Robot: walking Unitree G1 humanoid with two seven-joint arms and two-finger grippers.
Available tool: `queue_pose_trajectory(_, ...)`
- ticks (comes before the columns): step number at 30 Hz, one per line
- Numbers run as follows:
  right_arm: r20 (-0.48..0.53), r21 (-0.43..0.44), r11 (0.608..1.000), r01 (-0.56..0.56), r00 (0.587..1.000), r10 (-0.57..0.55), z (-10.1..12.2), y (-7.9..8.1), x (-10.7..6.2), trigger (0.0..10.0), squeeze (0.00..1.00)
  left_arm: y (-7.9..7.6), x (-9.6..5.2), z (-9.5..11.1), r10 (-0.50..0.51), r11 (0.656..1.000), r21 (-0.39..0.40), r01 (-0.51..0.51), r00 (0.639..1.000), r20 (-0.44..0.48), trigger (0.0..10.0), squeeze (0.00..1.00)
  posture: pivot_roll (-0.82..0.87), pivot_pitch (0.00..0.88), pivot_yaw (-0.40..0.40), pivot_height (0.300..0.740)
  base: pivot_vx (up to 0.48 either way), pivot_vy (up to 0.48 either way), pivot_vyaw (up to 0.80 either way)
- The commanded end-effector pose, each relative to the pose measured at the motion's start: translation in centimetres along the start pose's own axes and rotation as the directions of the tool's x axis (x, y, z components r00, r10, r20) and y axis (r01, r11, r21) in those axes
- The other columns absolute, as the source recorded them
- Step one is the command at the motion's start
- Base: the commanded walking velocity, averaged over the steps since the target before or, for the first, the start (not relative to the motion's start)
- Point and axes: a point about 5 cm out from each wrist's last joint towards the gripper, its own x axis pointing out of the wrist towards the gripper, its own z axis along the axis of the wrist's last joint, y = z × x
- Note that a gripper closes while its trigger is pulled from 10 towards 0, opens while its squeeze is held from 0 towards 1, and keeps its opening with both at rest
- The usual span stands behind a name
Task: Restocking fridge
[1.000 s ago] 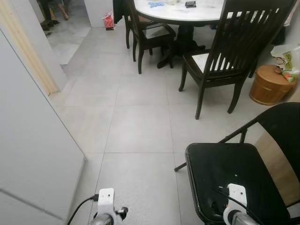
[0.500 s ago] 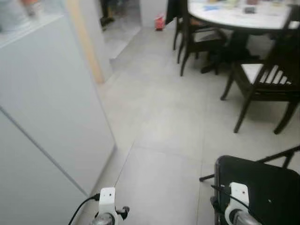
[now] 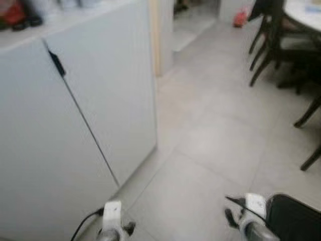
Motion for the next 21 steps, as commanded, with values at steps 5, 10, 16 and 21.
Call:
queue_pose_trajectory(5,-0.018,-0.001,1.000,0.012,1.000,-0.012,-0.52,-0.50,-0.15,10.0,0.00,-0.38,-0.06,-0.60,-0.006,1.000,-0.005,0.006,1.000,-0.020,10.0,0.00,-0.05,0.000,0.058,0.740,0.000,0.000,0.80)
queue_pose_trajectory(10,-0.022,-0.007,1.000,0.009,1.000,-0.009,-0.64,-0.48,-0.17,10.0,0.00,-0.33,-0.07,-0.72,-0.006,1.000,-0.001,0.006,1.000,-0.023,10.0,0.00,-0.05,0.000,0.056,0.740,0.000,0.000,0.80)
queue_pose_trajectory(16,-0.025,-0.010,1.000,0.009,1.000,-0.010,-0.79,-0.52,-0.20,10.0,0.00,-0.33,-0.10,-0.88,-0.006,1.000,0.002,0.006,1.000,-0.027,10.0,0.00,-0.05,0.000,0.052,0.740,0.000,0.000,0.80)
queue_pose_trajectory(21,-0.026,-0.009,1.000,0.012,1.000,-0.012,-0.87,-0.54,-0.22,10.0,0.00,-0.31,-0.12,-0.99,-0.007,1.000,0.002,0.007,1.000,-0.029,10.0,0.00,-0.05,0.000,0.050,0.740,0.000,0.000,0.80)
